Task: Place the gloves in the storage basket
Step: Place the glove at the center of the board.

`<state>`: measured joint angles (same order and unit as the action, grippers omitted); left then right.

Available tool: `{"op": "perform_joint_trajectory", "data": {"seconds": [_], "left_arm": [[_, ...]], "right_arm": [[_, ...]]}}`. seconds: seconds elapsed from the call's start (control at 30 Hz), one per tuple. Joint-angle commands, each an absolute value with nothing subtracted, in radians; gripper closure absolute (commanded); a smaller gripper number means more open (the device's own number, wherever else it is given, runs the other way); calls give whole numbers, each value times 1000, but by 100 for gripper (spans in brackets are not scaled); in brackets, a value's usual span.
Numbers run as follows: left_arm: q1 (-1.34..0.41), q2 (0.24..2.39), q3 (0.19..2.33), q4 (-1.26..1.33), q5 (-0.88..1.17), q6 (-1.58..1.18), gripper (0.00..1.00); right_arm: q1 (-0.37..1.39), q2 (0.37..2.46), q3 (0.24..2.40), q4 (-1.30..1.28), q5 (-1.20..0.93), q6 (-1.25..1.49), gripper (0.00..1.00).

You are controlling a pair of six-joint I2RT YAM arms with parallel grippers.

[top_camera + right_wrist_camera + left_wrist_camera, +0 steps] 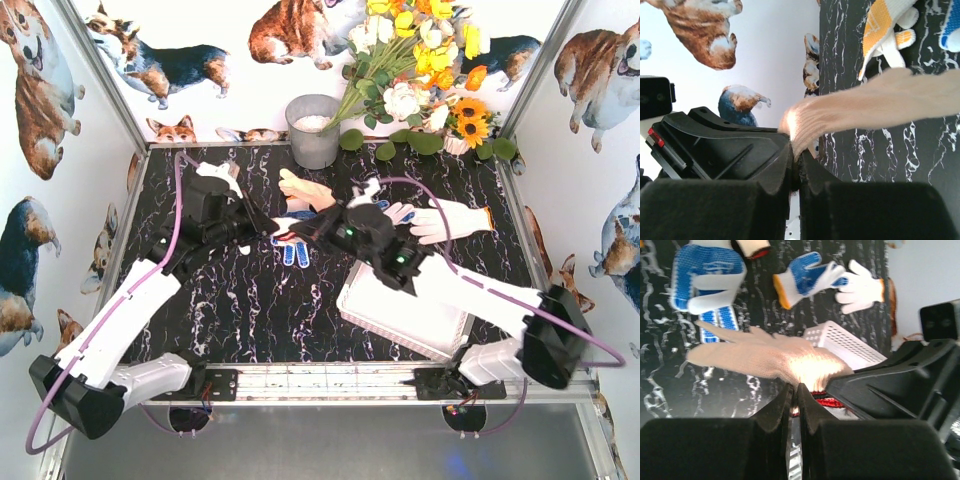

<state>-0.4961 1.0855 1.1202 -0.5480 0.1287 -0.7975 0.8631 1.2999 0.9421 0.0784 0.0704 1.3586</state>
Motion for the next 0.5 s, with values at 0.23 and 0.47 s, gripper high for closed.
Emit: {"op": "perform_joint_trajectory", "data": {"seconds": [0.23, 0.47], "left_arm": [[-433, 1045, 1003, -703, 133, -708, 100], [-483, 963, 700, -647, 216, -831, 100]], "right_arm": [[878, 1507, 1099, 104, -131, 1269, 100], [965, 1583, 952, 113, -180, 1315, 100]]}}
